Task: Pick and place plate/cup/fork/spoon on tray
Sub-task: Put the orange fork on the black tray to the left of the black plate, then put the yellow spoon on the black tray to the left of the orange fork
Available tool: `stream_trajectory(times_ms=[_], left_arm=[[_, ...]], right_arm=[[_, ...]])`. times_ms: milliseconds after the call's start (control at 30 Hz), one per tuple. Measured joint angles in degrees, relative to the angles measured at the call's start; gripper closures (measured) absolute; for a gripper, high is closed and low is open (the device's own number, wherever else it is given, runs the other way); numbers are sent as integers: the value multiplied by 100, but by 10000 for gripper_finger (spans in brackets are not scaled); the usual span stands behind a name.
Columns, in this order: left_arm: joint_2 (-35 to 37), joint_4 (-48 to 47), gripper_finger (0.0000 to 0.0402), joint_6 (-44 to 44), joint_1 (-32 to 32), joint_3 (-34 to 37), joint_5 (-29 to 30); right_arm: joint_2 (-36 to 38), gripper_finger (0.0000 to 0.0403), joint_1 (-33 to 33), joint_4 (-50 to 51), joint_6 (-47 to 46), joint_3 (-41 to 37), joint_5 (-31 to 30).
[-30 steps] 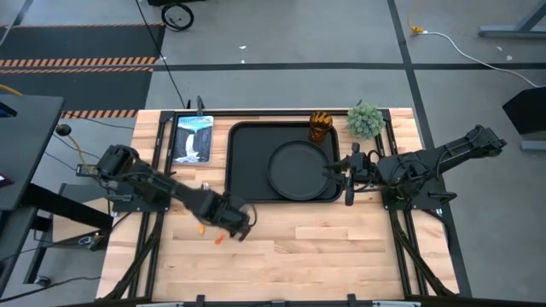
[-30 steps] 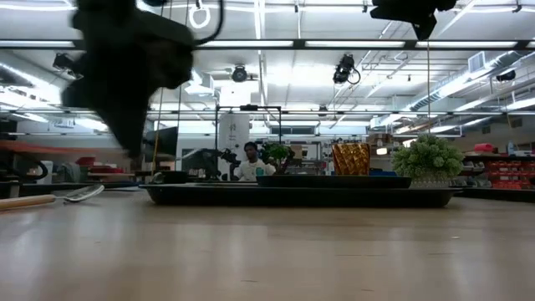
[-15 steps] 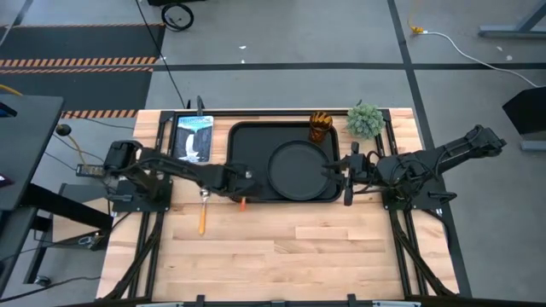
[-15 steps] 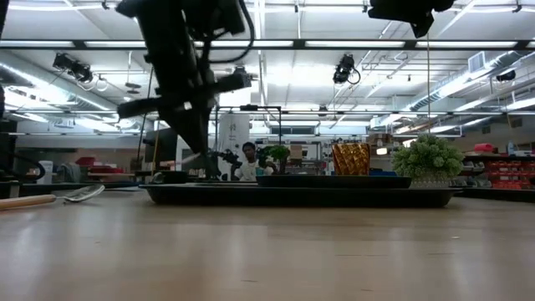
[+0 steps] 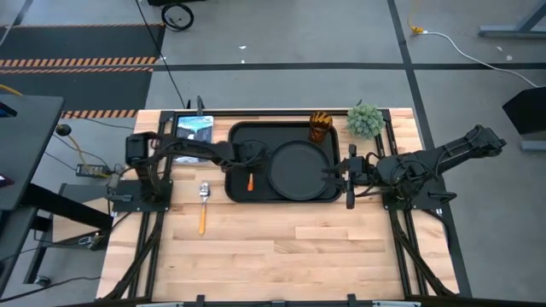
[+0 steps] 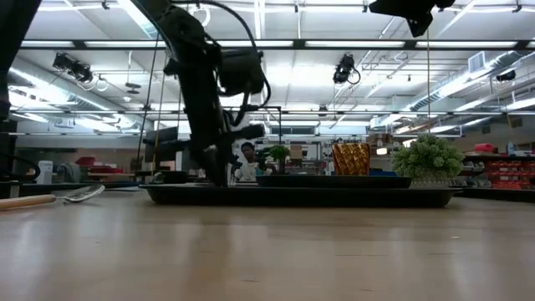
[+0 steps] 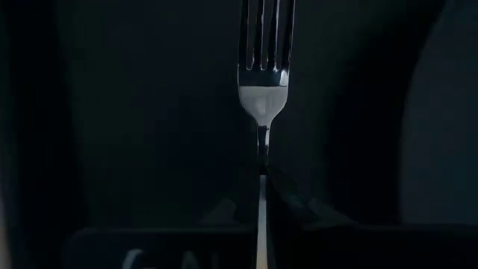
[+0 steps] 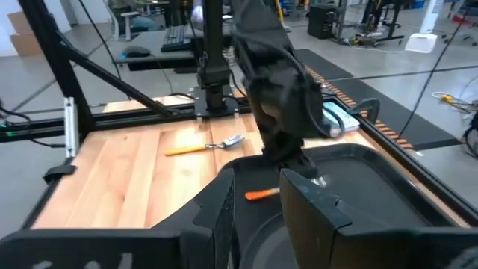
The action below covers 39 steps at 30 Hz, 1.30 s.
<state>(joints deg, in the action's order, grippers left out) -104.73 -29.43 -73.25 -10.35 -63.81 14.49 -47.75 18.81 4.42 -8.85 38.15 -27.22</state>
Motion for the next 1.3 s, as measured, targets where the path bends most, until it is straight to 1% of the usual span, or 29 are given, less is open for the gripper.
stream_trajectory(times_ms=[133,300,433,667,767,933,1167,1300], left_arm=[[-296,280,386,-124,-49,4,-192],[-402,440,378,-377,7,-7,-7],[-412,442,343,-412,97,-4,216],[-387,439,272,-346,159,-4,245],[-264,259,251,-148,231,13,357],[105,-144,232,167,379,11,611],[552,-645,220,934,769,9,1003],[794,-1236,220,996,1091,9,1435]], right_arm=[[0,287,24,-12,-104,0,164],[0,287,91,-10,-131,0,288],[0,287,137,-8,-128,0,292],[2,287,140,-8,-150,0,292],[2,287,140,-6,-150,0,292],[2,287,140,12,-198,0,285],[2,287,138,-14,-166,0,13],[2,287,116,-116,-104,0,-295]])
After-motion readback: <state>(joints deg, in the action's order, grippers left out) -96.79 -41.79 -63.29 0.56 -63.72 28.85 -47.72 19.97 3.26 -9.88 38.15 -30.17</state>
